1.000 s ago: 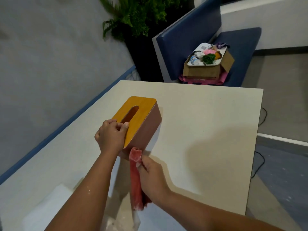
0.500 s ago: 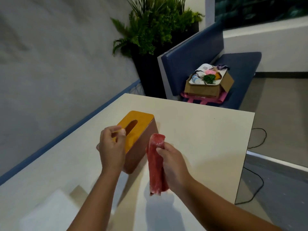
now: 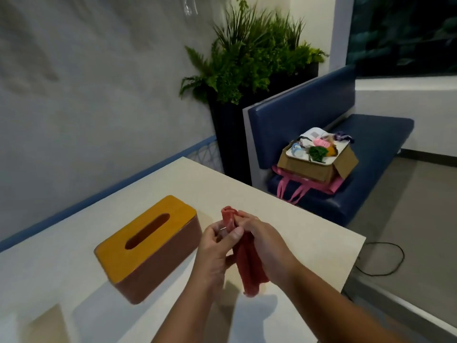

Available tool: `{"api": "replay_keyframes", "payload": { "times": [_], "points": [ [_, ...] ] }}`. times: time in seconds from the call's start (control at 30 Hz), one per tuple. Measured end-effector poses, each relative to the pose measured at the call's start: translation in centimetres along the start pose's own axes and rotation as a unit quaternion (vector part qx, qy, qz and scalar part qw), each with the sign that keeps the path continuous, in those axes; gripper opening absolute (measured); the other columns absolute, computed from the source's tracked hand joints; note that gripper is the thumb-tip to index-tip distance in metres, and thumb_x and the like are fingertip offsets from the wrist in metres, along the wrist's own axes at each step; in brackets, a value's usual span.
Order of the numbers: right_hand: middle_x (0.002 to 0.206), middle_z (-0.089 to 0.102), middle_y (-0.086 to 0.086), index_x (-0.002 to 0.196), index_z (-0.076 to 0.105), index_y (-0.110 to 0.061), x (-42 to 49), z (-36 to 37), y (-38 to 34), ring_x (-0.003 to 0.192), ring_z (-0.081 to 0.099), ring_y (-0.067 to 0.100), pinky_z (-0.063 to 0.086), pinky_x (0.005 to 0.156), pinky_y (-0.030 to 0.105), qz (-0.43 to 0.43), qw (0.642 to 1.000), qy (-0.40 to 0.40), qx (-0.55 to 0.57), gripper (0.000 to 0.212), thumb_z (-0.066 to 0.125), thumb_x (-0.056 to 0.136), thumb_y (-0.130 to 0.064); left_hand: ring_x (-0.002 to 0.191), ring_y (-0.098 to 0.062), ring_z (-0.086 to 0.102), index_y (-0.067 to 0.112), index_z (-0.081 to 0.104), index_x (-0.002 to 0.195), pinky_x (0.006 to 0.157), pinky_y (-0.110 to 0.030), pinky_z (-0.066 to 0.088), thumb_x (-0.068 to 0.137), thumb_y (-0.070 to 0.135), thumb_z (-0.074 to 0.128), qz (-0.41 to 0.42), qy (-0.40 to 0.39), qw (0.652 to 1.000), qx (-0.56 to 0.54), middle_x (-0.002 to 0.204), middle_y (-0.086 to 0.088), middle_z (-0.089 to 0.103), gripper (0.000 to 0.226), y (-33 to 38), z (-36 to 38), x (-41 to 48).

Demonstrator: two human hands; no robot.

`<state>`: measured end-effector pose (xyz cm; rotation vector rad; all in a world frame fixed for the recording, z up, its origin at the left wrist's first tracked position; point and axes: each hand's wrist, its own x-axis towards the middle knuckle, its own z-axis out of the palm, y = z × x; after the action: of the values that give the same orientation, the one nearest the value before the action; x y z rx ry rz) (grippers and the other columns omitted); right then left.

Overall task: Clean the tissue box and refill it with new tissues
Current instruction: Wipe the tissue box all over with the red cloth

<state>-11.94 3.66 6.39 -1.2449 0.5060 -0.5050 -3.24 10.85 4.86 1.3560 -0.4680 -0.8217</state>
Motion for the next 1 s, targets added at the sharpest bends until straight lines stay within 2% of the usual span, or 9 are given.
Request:
{"api": "replay_keyframes", "payload": {
  "times": [0.1, 0.2, 0.3, 0.37, 0.43, 0.53, 0.63, 0.8, 1.0],
  "points": [
    [0.117, 0.063, -0.003, 0.111, 0.067, -0.024, 1.6, -4.2, -0.9, 0.105, 0.061, 0.015, 0.048, 0.081, 0.019, -0.022, 0.996, -0.027, -0.084, 0.025, 0.047, 0.096, -0.023, 0.073, -0.015, 0.063, 0.011, 0.056, 0.102, 0.057, -0.027, 0.052, 0.064, 0.014, 0.069, -0.008, -0.006, 0.998, -0.059, 0.084, -0.006, 0.063, 0.040, -0.8, 3.1, 2.2],
    [0.132, 0.051, -0.009, 0.121, 0.063, -0.030, 3.5, -7.7, -1.1, 0.112, 0.054, 0.007, 0.043, 0.092, 0.017, -0.039, 0.986, -0.035, -0.159, 0.029, 0.050, 0.096, -0.022, 0.071, -0.017, 0.058, 0.009, 0.058, 0.094, 0.059, -0.029, 0.050, 0.085, 0.005, 0.052, -0.036, 0.007, 0.991, -0.130, 0.074, -0.005, 0.061, 0.011, -1.6, 5.8, 4.2],
    [0.143, 0.041, -0.004, 0.143, 0.035, -0.030, 5.3, -10.4, -0.6, 0.122, 0.050, 0.017, 0.043, 0.103, 0.034, 0.005, 0.983, 0.008, -0.181, 0.058, 0.059, 0.091, -0.028, 0.060, -0.017, 0.058, 0.005, 0.056, 0.089, 0.054, -0.027, 0.051, 0.089, 0.008, 0.038, -0.081, 0.060, 0.969, -0.226, 0.067, -0.009, 0.059, 0.019, -2.5, 7.7, 5.9],
    [0.144, 0.042, 0.000, 0.148, 0.023, -0.022, 6.4, -11.9, -0.2, 0.123, 0.050, 0.020, 0.042, 0.101, 0.035, 0.065, 0.976, 0.028, -0.204, 0.076, 0.063, 0.086, -0.040, 0.049, -0.017, 0.062, 0.004, 0.056, 0.082, 0.049, -0.024, 0.053, 0.089, 0.012, 0.036, -0.090, 0.081, 0.955, -0.270, 0.057, -0.008, 0.062, 0.023, -3.0, 8.5, 6.8],
    [0.131, 0.057, 0.001, 0.140, 0.042, -0.017, 7.4, -13.2, 0.0, 0.112, 0.058, 0.020, 0.044, 0.097, 0.033, 0.106, 0.961, 0.014, -0.256, 0.068, 0.061, 0.084, -0.049, 0.052, -0.019, 0.064, 0.004, 0.058, 0.081, 0.054, -0.027, 0.055, 0.089, 0.017, 0.038, -0.099, 0.092, 0.950, -0.283, 0.057, -0.010, 0.065, 0.025, -3.6, 9.4, 7.4],
    [0.103, 0.069, -0.002, 0.111, 0.065, -0.019, 8.5, -14.4, 0.5, 0.090, 0.065, 0.015, 0.050, 0.089, 0.034, 0.109, 0.945, 0.005, -0.308, 0.042, 0.064, 0.081, -0.049, 0.063, -0.028, 0.069, 0.001, 0.062, 0.100, 0.057, -0.035, 0.058, 0.088, 0.020, 0.050, -0.119, 0.091, 0.946, -0.288, 0.075, -0.018, 0.070, 0.025, -4.3, 10.3, 7.9],
    [0.103, 0.066, -0.002, 0.109, 0.056, -0.022, 9.7, -15.4, 1.1, 0.090, 0.065, 0.015, 0.052, 0.087, 0.036, 0.093, 0.942, 0.001, -0.324, 0.037, 0.067, 0.080, -0.043, 0.061, -0.026, 0.070, 0.003, 0.061, 0.101, 0.053, -0.035, 0.057, 0.087, 0.009, 0.056, -0.093, 0.133, 0.959, -0.233, 0.075, -0.017, 0.071, 0.016, -5.2, 10.6, 8.9],
    [0.106, 0.063, -0.002, 0.111, 0.044, -0.026, 11.4, -16.0, 1.9, 0.093, 0.063, 0.017, 0.052, 0.088, 0.039, 0.042, 0.903, -0.037, -0.426, 0.030, 0.058, 0.089, -0.040, 0.088, -0.035, 0.067, 0.008, 0.067, 0.092, 0.089, -0.051, 0.051, 0.086, 0.013, 0.061, -0.054, 0.193, 0.975, -0.092, 0.089, -0.018, 0.072, 0.010, -6.5, 9.3, 10.8],
    [0.116, 0.062, -0.002, 0.122, 0.040, -0.028, 12.5, -15.4, 2.6, 0.101, 0.061, 0.021, 0.051, 0.088, 0.041, -0.018, 0.850, -0.063, -0.523, 0.035, 0.053, 0.092, -0.040, 0.090, -0.026, 0.063, 0.015, 0.062, 0.090, 0.084, -0.037, 0.050, 0.088, 0.012, 0.059, -0.004, 0.251, 0.960, 0.128, 0.091, -0.006, 0.068, 0.004, -7.5, 8.3, 11.6]
  ]
}}
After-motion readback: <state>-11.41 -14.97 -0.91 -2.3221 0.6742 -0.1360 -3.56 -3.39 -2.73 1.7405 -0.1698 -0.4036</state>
